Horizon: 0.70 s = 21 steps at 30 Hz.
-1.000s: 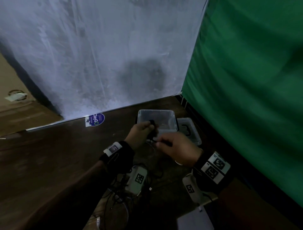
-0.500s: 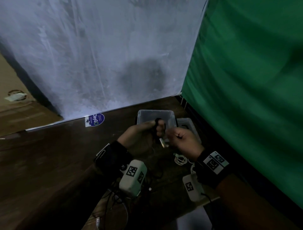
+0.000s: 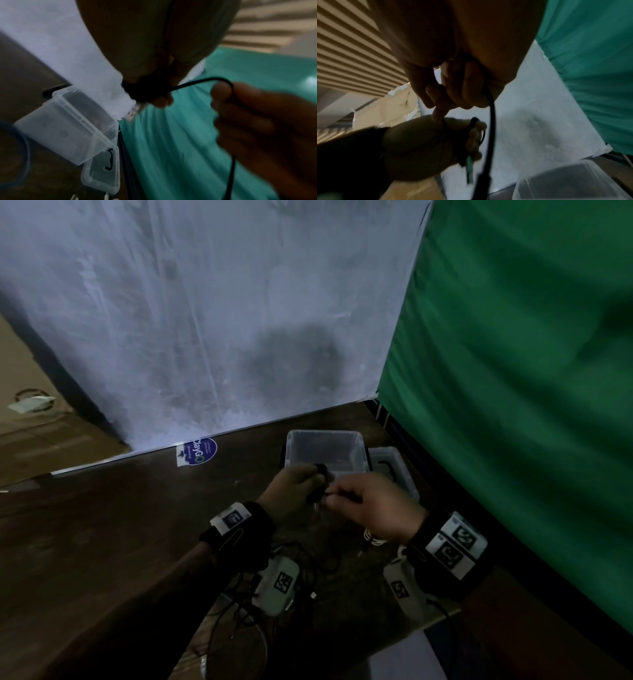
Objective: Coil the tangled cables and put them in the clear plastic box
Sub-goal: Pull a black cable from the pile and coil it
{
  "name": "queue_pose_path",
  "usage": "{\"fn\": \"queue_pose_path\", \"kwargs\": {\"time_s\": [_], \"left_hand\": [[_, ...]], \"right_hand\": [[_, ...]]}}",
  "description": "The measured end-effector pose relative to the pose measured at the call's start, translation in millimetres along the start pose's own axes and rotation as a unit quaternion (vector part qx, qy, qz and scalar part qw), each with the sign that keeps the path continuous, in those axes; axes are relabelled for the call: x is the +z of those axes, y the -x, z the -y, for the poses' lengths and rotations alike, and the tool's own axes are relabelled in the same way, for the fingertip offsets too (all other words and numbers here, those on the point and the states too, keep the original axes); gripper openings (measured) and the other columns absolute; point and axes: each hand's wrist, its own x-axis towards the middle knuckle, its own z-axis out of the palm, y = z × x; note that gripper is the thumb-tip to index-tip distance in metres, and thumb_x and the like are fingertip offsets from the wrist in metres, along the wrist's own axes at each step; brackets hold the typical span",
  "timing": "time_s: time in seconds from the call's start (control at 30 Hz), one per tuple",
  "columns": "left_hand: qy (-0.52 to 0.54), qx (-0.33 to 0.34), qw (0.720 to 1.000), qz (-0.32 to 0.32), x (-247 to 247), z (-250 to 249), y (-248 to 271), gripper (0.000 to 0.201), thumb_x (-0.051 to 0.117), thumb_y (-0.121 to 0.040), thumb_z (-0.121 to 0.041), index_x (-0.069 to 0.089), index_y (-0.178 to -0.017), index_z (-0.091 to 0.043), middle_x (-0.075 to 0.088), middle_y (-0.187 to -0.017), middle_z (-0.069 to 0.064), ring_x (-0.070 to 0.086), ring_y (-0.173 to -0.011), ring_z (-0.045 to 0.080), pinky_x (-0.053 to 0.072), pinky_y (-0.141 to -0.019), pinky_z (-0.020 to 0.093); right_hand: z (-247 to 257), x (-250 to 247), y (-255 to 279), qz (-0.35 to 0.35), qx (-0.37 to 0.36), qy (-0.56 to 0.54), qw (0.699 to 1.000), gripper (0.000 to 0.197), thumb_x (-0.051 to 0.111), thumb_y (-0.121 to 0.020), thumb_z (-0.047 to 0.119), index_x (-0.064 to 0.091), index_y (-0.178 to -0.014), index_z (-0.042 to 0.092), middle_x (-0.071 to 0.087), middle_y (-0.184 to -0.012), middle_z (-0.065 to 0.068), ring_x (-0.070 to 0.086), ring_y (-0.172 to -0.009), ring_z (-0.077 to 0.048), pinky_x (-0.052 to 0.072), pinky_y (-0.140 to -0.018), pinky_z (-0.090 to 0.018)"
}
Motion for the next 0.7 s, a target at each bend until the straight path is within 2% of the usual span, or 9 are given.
{"fn": "queue_pose_path", "kwargs": {"time_s": [0.03,0.1,0.23,0.33,0.43,0.5,0.53,0.6,0.7], "left_hand": [[-0.02,-0.007,0.999,0.035,4.0,-3.5,4.9,0.021,0.048,-0.098,-0.01,0.068,-0.106,-0.007,0.069,-0.103,0.015,0.065,-0.094,0.024,0.053,-0.089,0.038],[0.022,-0.027,0.998,0.057,11.8,-15.7,16.0,0.026,0.044,-0.1,-0.011,0.064,-0.111,0.001,0.067,-0.104,0.018,0.064,-0.091,0.024,0.052,-0.087,0.038],[0.157,-0.047,0.983,0.083,20.7,-36.6,27.6,0.029,0.04,-0.101,-0.016,0.064,-0.093,-0.001,0.068,-0.078,0.003,0.058,-0.068,0.013,0.047,-0.065,0.027],[0.221,-0.052,0.971,0.079,23.5,-49.2,27.8,0.031,0.041,-0.101,-0.019,0.059,-0.084,-0.001,0.06,-0.06,-0.001,0.048,-0.055,0.011,0.039,-0.057,0.024],[0.3,-0.035,0.95,0.079,21.2,-52.6,21.7,0.032,0.048,-0.098,-0.028,0.052,-0.075,-0.005,0.046,-0.056,0.0,0.04,-0.052,0.013,0.035,-0.058,0.027],[0.335,-0.014,0.936,0.105,19.4,-54.1,18.6,0.035,0.045,-0.098,-0.031,0.045,-0.07,-0.01,0.033,-0.058,0.001,0.033,-0.052,0.015,0.03,-0.061,0.031],[0.351,-0.016,0.93,0.11,18.5,-54.6,17.7,0.036,0.044,-0.098,-0.032,0.042,-0.069,-0.012,0.028,-0.06,0.002,0.031,-0.053,0.015,0.029,-0.061,0.031],[0.38,-0.028,0.918,0.112,16.4,-55.6,16.9,0.037,0.044,-0.098,-0.034,0.041,-0.067,-0.014,0.026,-0.059,0.001,0.031,-0.052,0.014,0.033,-0.061,0.03],[0.379,-0.03,0.917,0.124,13.9,-54.3,17.1,0.038,0.044,-0.098,-0.035,0.042,-0.066,-0.014,0.03,-0.058,0.0,0.033,-0.051,0.013,0.039,-0.06,0.028]], "right_hand": [[-0.6,-6.6,-0.1,-0.02,0.001,-0.009,1.0,0.009,0.063,-0.094,0.026,0.07,-0.09,0.025,0.069,-0.084,0.008,0.065,-0.079,-0.004,0.049,-0.071,-0.02],[-5.8,-18.3,-0.2,-0.052,-0.004,-0.025,0.998,0.01,0.064,-0.094,0.024,0.071,-0.087,0.025,0.07,-0.082,0.009,0.066,-0.08,-0.001,0.048,-0.072,-0.018],[-24.1,-28.8,-2.4,-0.111,0.0,-0.079,0.991,0.011,0.064,-0.094,0.021,0.074,-0.095,0.018,0.074,-0.089,0.008,0.068,-0.086,-0.004,0.05,-0.078,-0.022],[-33.9,-23.8,-4.3,-0.135,0.015,-0.15,0.979,0.012,0.062,-0.095,0.016,0.072,-0.101,0.017,0.075,-0.093,0.006,0.069,-0.09,-0.007,0.051,-0.08,-0.023],[-37.0,-10.4,-4.5,-0.161,0.025,-0.157,0.974,0.023,0.057,-0.097,0.011,0.071,-0.103,0.029,0.074,-0.093,0.015,0.067,-0.091,0.001,0.047,-0.079,-0.017],[-37.0,-0.6,-2.9,-0.162,0.015,-0.144,0.976,0.029,0.055,-0.098,0.008,0.069,-0.105,0.033,0.072,-0.092,0.022,0.066,-0.091,0.004,0.047,-0.08,-0.015],[-36.5,4.1,-2.0,-0.154,0.005,-0.14,0.978,0.028,0.054,-0.098,0.008,0.069,-0.108,0.03,0.073,-0.095,0.021,0.066,-0.095,0.003,0.048,-0.082,-0.016],[-36.4,9.8,-0.9,-0.139,-0.003,-0.149,0.979,0.024,0.051,-0.1,0.015,0.07,-0.115,0.02,0.074,-0.104,0.01,0.067,-0.103,-0.006,0.051,-0.089,-0.025],[-32.0,9.6,1.0,-0.124,-0.002,-0.172,0.977,0.021,0.053,-0.099,0.025,0.072,-0.105,0.017,0.075,-0.098,0.003,0.069,-0.097,-0.011,0.052,-0.085,-0.027]]}}
